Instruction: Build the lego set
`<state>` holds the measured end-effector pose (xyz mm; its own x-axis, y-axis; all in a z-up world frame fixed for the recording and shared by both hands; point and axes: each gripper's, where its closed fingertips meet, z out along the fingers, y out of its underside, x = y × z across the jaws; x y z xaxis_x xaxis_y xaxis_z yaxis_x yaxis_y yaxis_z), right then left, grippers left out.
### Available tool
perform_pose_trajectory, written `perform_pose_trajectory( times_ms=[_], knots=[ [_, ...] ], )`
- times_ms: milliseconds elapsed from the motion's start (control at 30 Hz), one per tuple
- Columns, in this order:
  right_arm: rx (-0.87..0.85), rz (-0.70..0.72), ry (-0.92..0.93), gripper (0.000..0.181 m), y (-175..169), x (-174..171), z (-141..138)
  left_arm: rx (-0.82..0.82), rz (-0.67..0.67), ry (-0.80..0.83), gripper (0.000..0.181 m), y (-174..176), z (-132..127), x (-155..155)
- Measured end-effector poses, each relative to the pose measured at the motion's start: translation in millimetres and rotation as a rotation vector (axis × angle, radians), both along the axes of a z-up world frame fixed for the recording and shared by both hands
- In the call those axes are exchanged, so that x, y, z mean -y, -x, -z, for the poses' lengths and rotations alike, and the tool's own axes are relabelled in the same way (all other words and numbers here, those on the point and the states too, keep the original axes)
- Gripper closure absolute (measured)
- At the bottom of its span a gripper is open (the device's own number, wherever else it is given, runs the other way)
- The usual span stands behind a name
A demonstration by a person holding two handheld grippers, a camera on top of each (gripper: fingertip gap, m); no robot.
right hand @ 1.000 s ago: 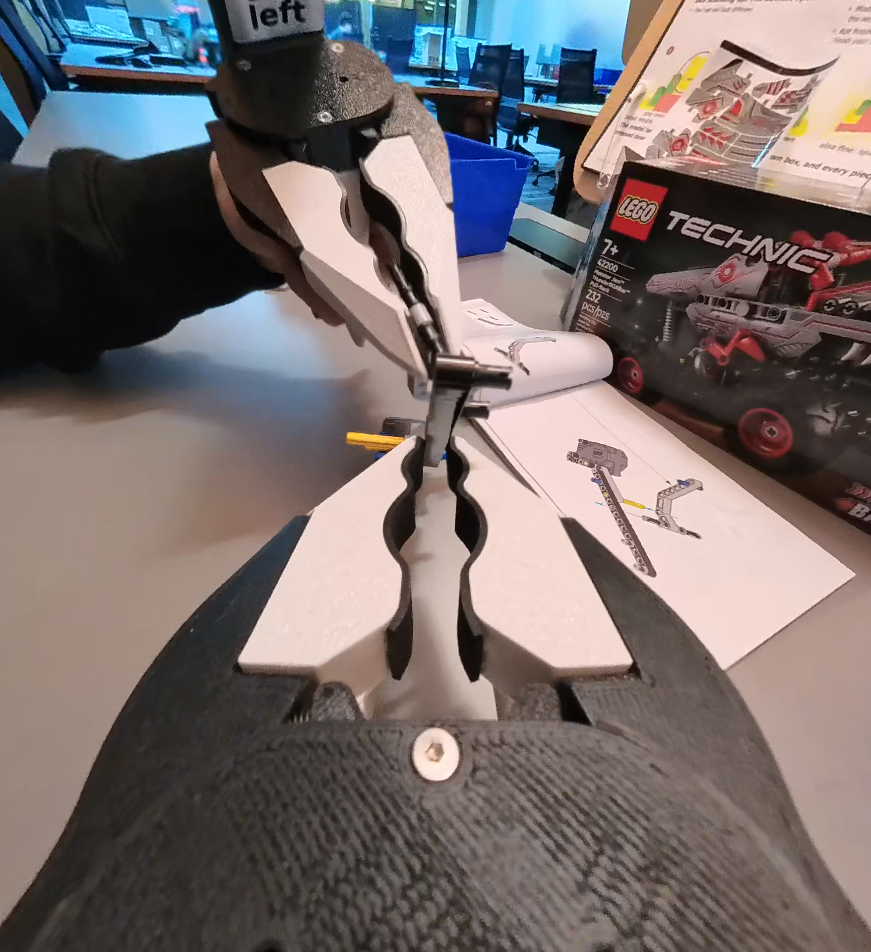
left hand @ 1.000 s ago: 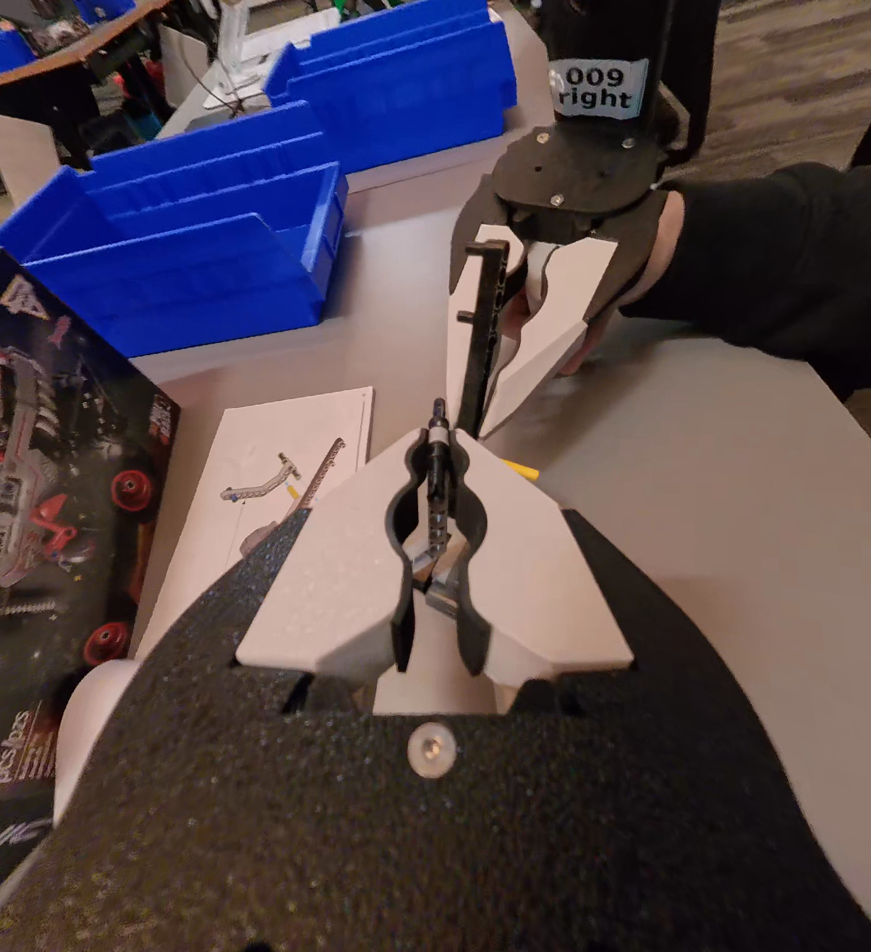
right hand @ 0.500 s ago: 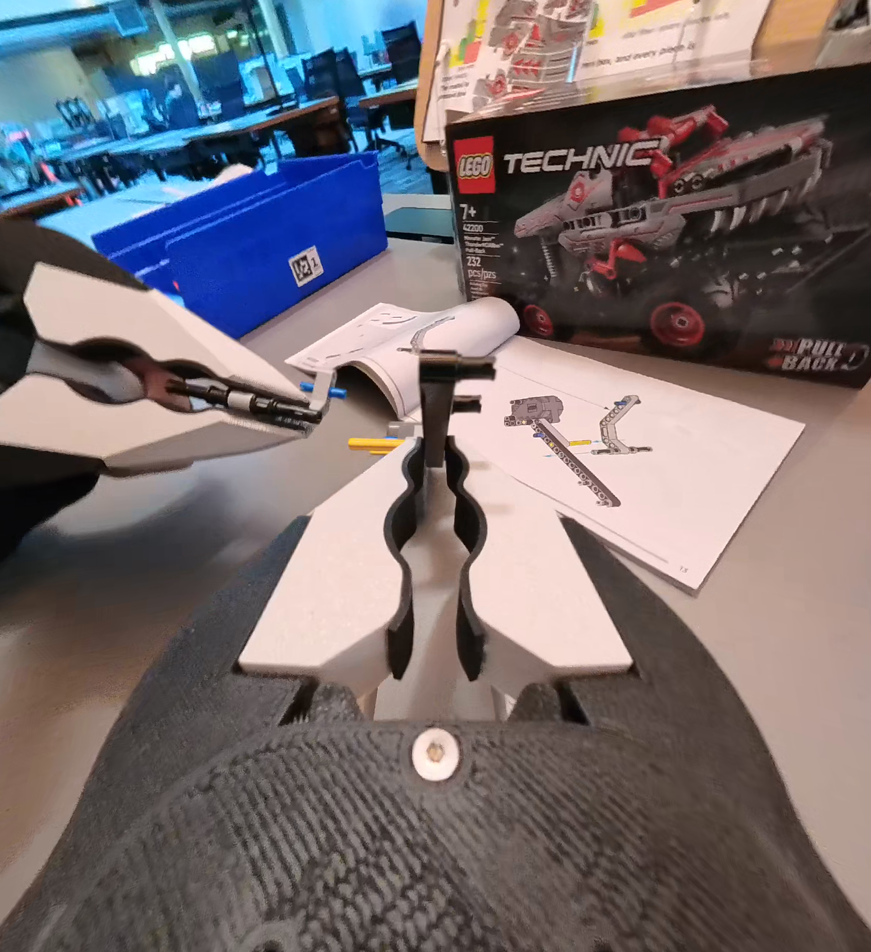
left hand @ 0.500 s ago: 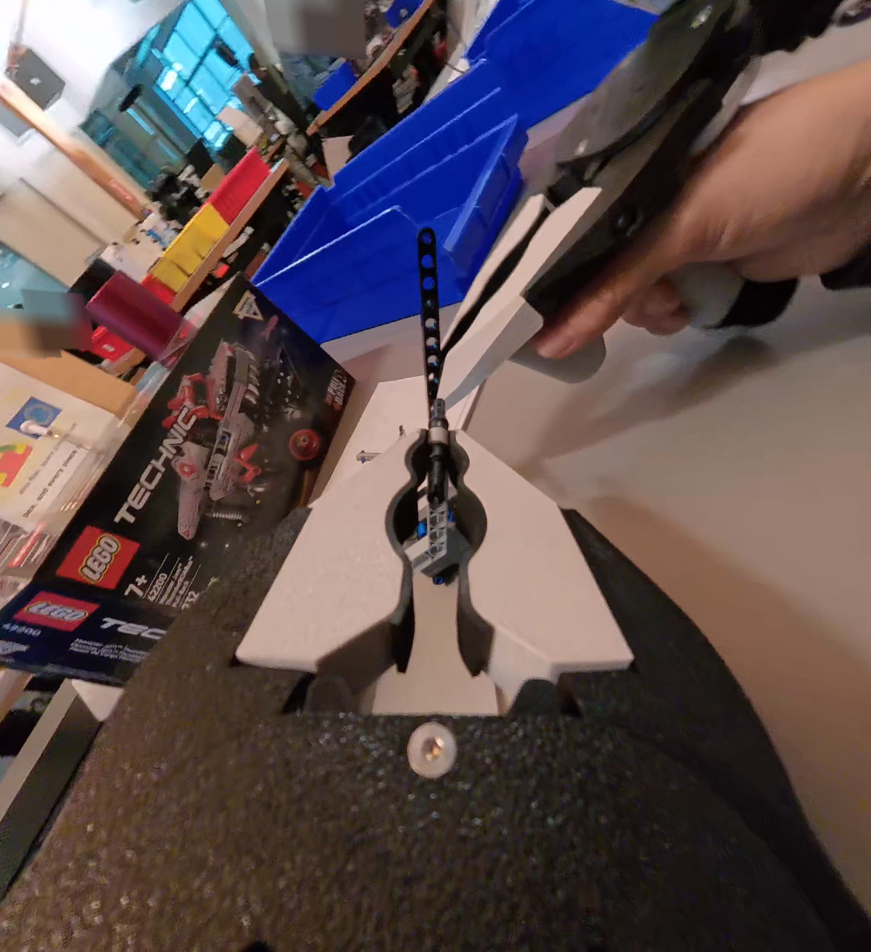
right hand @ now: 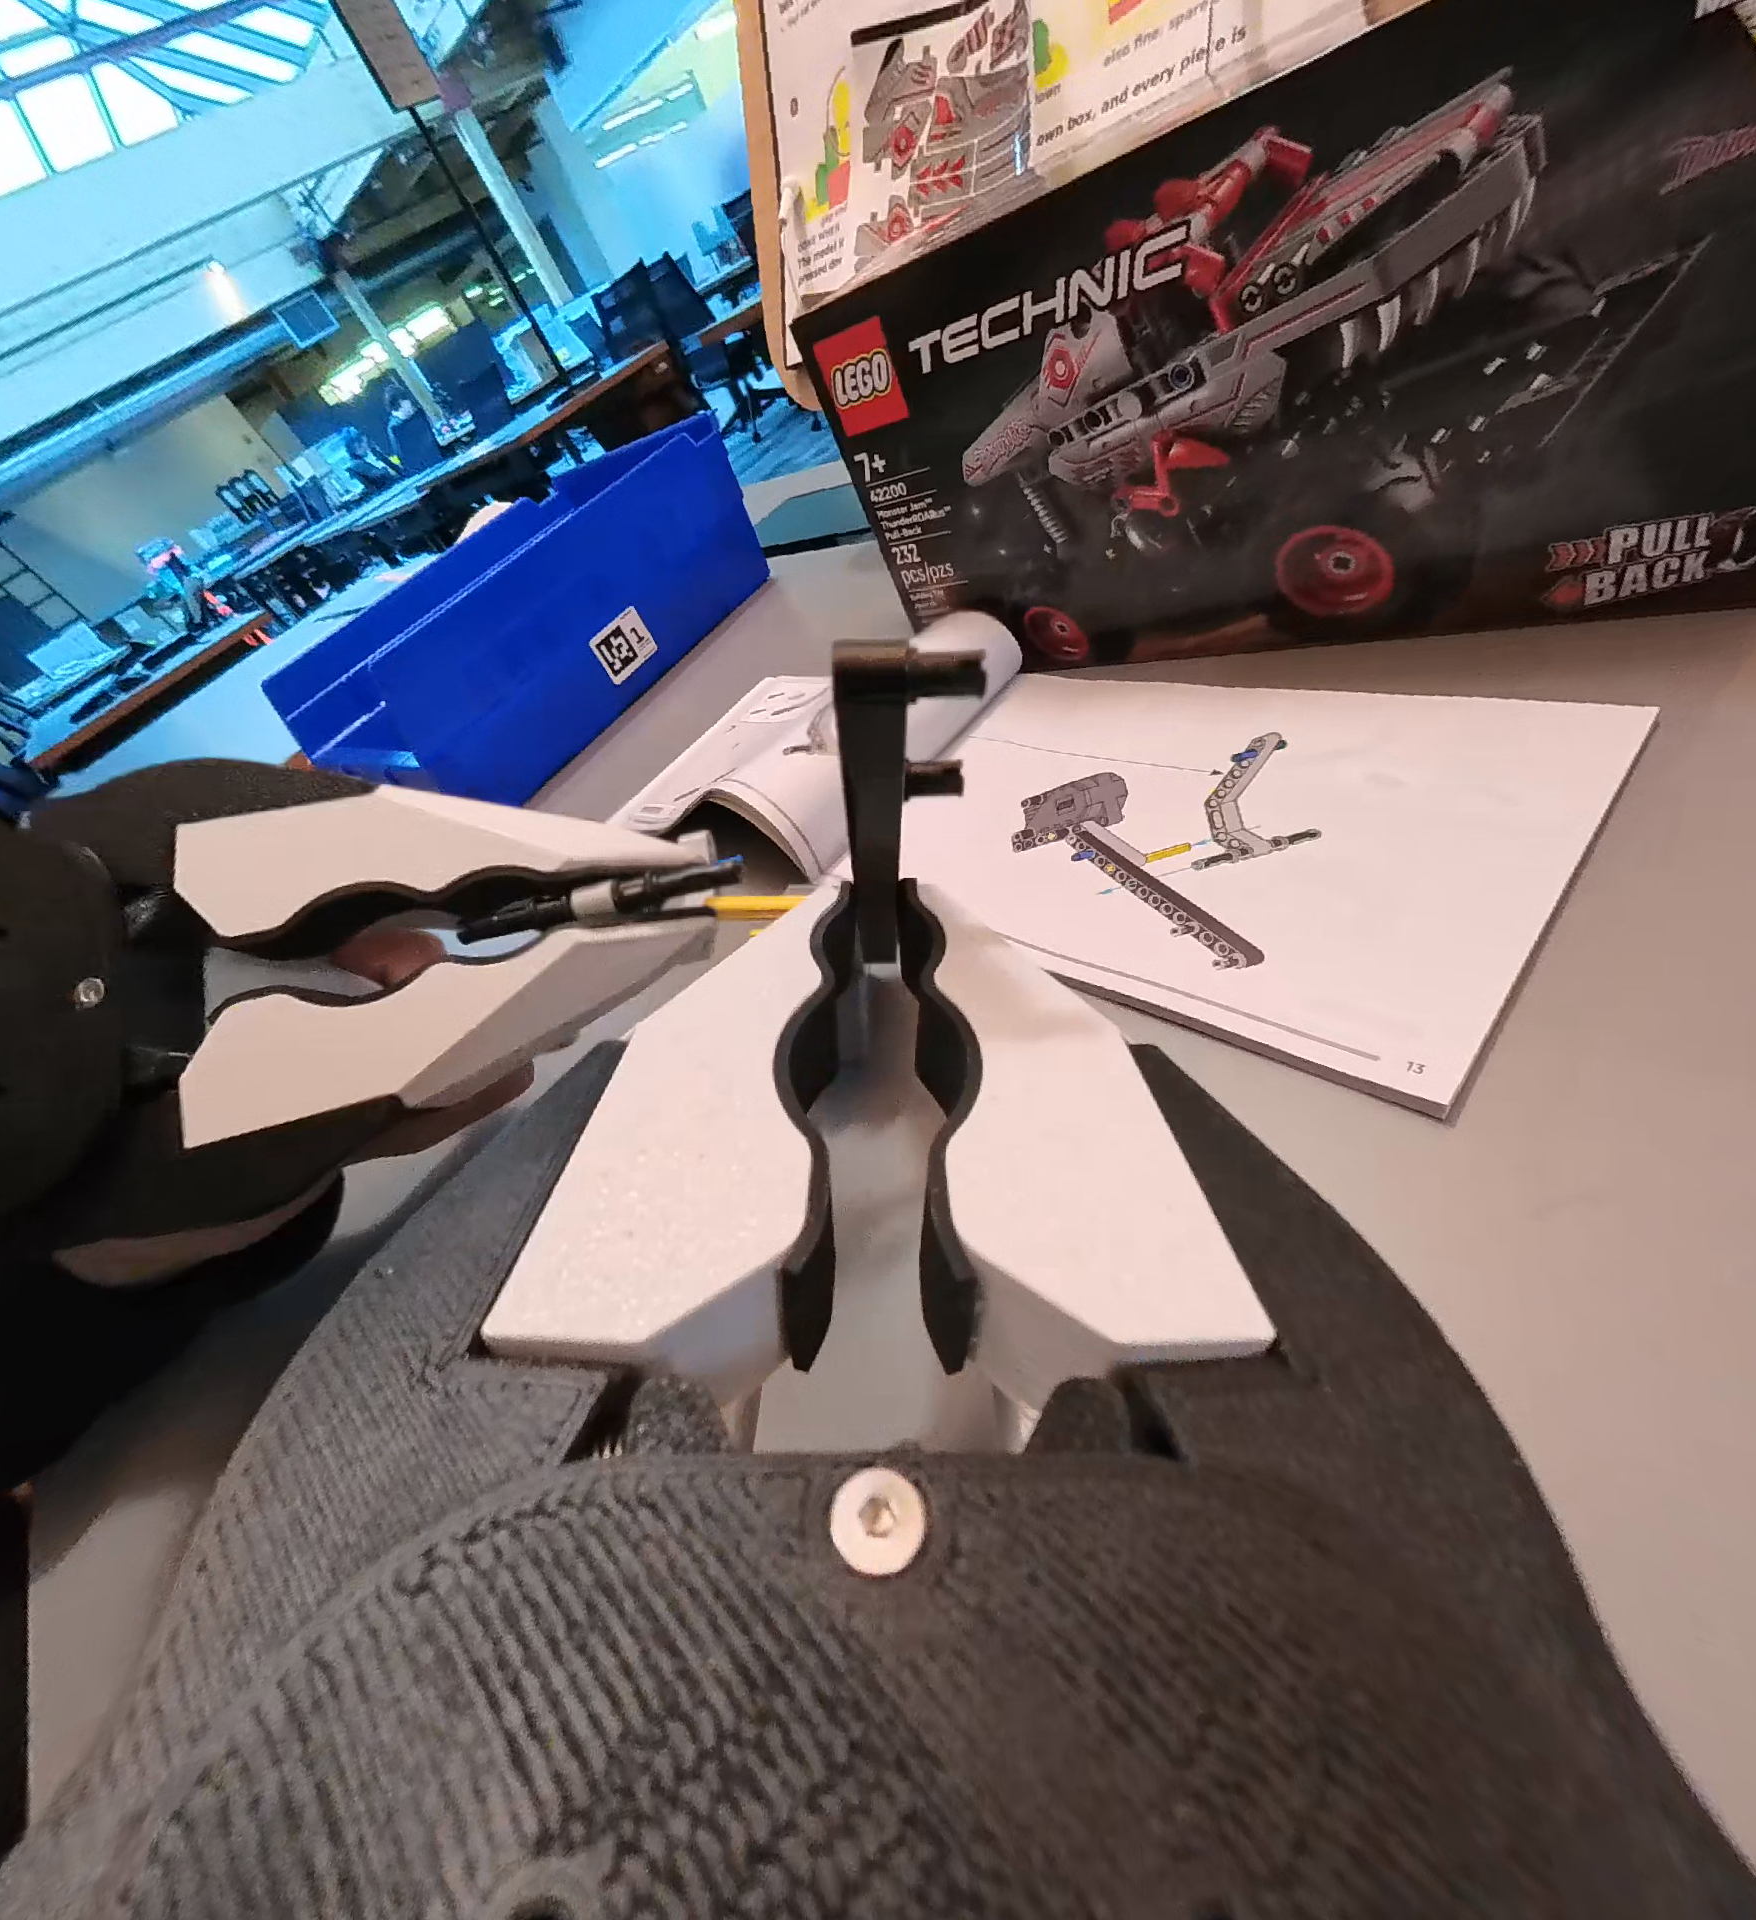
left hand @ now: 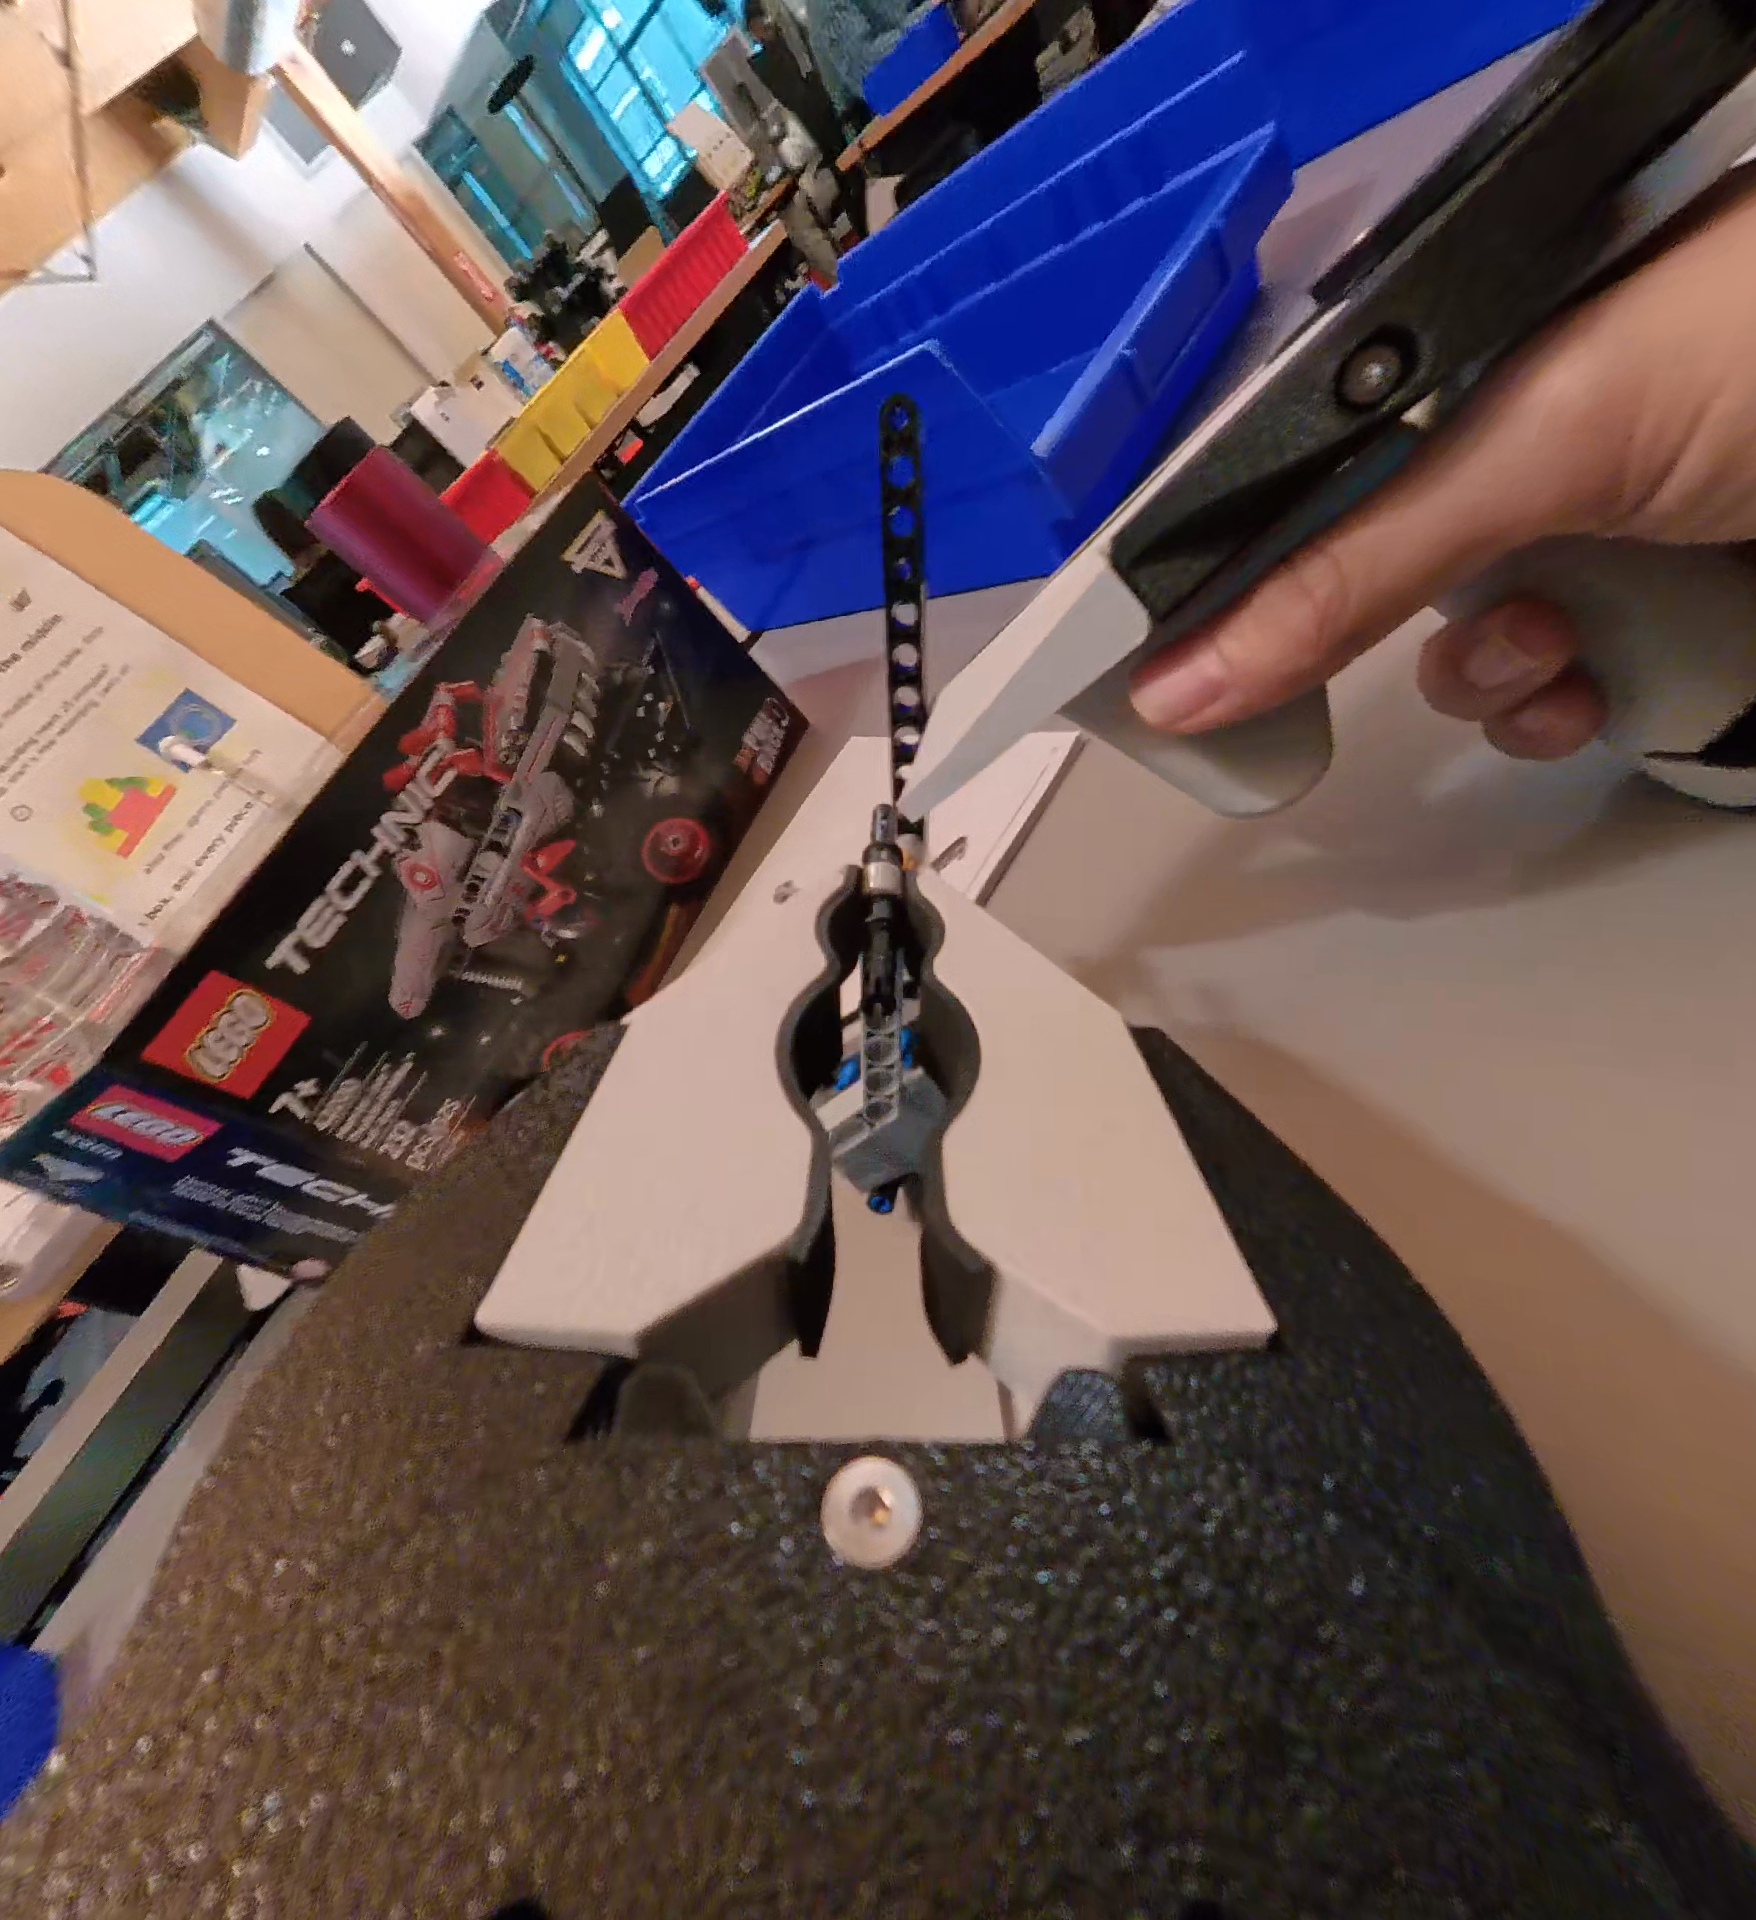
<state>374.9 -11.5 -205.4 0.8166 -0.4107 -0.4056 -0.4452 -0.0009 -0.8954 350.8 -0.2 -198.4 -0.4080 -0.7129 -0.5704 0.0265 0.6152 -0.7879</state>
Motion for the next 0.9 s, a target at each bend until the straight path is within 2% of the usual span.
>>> perform_pose_trajectory(
  times_ms=[33, 200, 300, 500, 600, 667, 700, 800, 900],
  knots=[
    [-0.001, 0.001, -0.003, 0.176, 0, 0, 0, -0.012, 0.012, 0.014, 0.177, 0, 1, 2],
    [-0.043, -0.005, -0.008, 0.176, 0, 0, 3, -0.065, 0.033, 0.054, 0.177, -4, 6, 4],
    [-0.097, -0.086, 0.034, 0.175, 9, -1, 12, -0.114, 0.045, 0.026, 0.177, -7, 11, 3],
    [-0.181, -0.230, 0.201, 0.171, 30, 21, 36, -0.292, 0.238, -0.083, 0.177, -1, 28, 17],
    [-0.188, -0.251, 0.370, 0.153, 37, 37, 52, -0.381, 0.352, -0.147, 0.177, 3, 33, 23],
    [-0.167, -0.226, 0.543, 0.144, 37, 57, 68, -0.425, 0.417, -0.195, 0.177, 6, 38, 27],
    [-0.150, -0.217, 0.578, 0.147, 37, 63, 68, -0.430, 0.434, -0.219, 0.177, 6, 40, 28],
    [-0.057, -0.171, 0.667, 0.135, 25, 78, 65, -0.443, 0.467, -0.275, 0.177, 5, 45, 32],
    [0.112, -0.234, 0.719, 0.128, 26, 74, 63, -0.457, 0.494, -0.302, 0.177, 7, 43, 34]
  ],
)
